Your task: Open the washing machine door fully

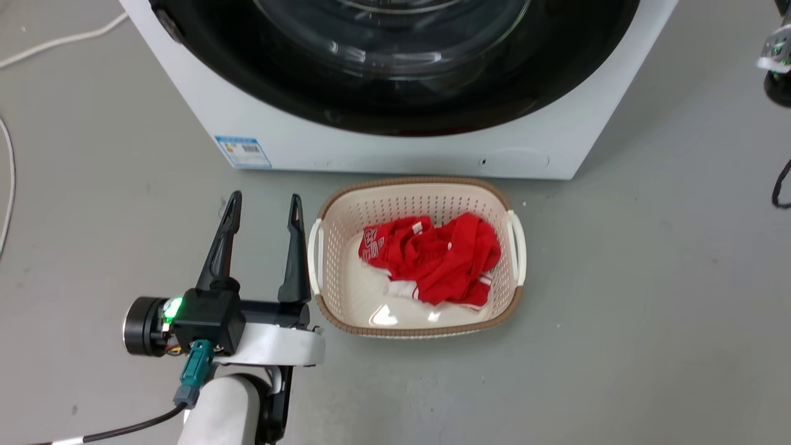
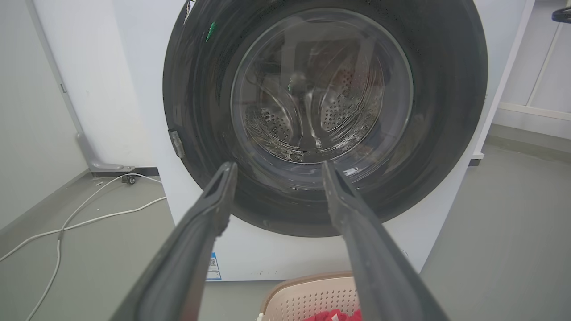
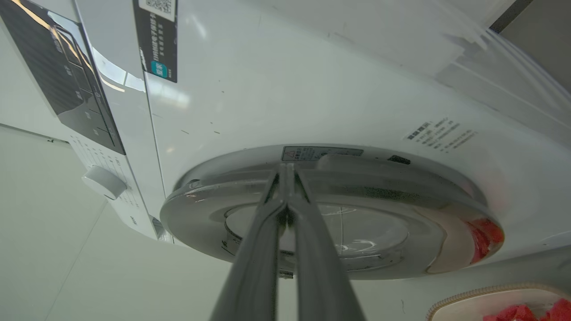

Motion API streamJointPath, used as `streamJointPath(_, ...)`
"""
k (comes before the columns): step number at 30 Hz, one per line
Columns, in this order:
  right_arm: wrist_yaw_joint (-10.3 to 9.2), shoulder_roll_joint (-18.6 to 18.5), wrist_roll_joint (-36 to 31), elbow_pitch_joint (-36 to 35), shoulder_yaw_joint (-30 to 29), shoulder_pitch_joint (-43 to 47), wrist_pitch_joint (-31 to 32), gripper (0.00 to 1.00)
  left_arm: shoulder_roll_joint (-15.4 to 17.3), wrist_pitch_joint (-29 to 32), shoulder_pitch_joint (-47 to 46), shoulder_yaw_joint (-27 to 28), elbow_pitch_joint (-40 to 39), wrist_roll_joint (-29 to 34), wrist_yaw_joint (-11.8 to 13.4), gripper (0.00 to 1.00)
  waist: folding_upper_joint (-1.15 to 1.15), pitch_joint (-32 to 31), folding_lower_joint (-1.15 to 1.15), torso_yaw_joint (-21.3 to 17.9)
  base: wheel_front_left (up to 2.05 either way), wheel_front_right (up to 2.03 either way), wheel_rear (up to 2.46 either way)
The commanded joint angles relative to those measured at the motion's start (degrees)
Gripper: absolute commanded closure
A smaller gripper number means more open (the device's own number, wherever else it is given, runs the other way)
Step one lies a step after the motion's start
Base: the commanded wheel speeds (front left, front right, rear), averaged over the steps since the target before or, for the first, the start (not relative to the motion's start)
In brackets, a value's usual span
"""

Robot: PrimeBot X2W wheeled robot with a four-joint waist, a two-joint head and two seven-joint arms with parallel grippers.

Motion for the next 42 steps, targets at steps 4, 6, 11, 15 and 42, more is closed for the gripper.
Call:
streamJointPath(4,-0.02,-0.20,-3.36,5.33,3.08,-6.23,1.81,1.00,-0.02,-0.14,-2.28,-1.04,-1.01,0.12,0.55,0.00,0.00,4.36,-0.01,1.02,0.00,0.00,0.00)
streamJointPath(6,-0.02,-0.35,-4.62,6.93,3.98,-8.16,1.81,1.00,-0.02,-0.14,-2.98,-1.49,-1.28,0.12,0.87,0.00,0.00,5.68,-0.01,1.31,0.00,0.00,0.00)
streamJointPath(11,-0.02,-0.38,-5.91,9.82,4.94,-12.33,2.72,1.00,-0.02,-0.14,-4.69,-2.70,-2.04,-0.13,1.47,0.00,0.00,8.91,-0.01,2.06,0.00,0.00,0.00)
streamJointPath(15,-0.02,-0.34,-6.26,10.57,5.32,-13.69,3.76,1.00,-0.02,-0.15,-5.50,-3.26,-2.26,-0.23,1.76,0.00,0.00,10.07,-0.01,2.43,0.00,0.00,0.00)
streamJointPath(42,0.05,2.67,0.69,3.74,4.18,-6.82,25.37,1.00,-0.02,-0.14,-5.60,-4.08,-0.06,-1.04,2.64,0.00,0.00,7.51,-0.01,1.34,0.00,0.00,0.00)
